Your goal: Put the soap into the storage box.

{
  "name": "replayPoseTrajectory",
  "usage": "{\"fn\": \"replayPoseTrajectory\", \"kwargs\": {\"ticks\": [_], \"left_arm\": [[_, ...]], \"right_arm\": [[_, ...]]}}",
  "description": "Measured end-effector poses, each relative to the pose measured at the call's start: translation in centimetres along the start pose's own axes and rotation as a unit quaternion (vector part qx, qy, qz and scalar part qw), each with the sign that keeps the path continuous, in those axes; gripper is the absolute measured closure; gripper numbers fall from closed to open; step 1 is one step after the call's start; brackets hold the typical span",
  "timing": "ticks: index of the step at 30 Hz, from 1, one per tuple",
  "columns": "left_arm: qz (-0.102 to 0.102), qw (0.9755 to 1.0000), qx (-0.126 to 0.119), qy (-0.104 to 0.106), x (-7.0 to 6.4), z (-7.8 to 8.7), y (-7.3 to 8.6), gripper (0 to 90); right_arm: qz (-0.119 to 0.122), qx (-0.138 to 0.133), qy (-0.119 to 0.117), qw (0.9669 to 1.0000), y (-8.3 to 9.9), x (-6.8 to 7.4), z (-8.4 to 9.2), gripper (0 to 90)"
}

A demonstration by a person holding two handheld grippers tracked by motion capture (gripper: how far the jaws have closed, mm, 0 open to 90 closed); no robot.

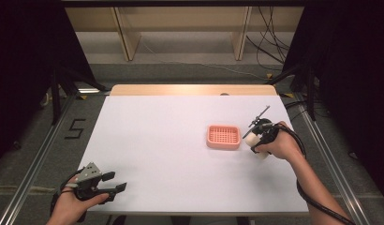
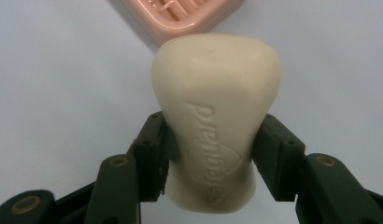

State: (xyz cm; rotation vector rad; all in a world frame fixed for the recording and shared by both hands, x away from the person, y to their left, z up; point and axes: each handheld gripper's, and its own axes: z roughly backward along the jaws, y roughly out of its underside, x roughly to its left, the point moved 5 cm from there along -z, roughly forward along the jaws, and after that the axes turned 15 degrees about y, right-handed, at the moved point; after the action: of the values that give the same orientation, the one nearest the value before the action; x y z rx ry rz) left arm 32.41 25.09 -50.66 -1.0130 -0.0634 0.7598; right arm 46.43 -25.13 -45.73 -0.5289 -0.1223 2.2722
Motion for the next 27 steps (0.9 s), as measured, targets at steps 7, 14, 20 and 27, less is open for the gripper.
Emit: {"fn": "replayPoseTrajectory", "kwargs": {"ticks": [7,14,20,27], "left_arm": [[-0.006,1.0,-0.001,-0.003,0.1,0.0,0.0,33.0],[-0.019,0.9997,0.016,-0.004,0.3,0.2,0.0,33.0],[-0.003,0.9999,0.011,0.001,0.1,0.1,0.1,33.0],[-0.017,0.9997,0.015,-0.003,0.3,0.2,0.0,33.0]], "right_arm": [[-0.002,-0.001,0.0,1.0,-0.3,-0.2,-0.1,50.4],[0.003,-0.005,0.003,1.0,-0.7,-0.5,-0.1,50.5],[0.007,-0.007,0.004,0.9999,-1.2,-0.5,-0.1,50.5],[0.012,-0.012,0.008,0.9998,-1.9,-0.7,0.1,50.5]]}}
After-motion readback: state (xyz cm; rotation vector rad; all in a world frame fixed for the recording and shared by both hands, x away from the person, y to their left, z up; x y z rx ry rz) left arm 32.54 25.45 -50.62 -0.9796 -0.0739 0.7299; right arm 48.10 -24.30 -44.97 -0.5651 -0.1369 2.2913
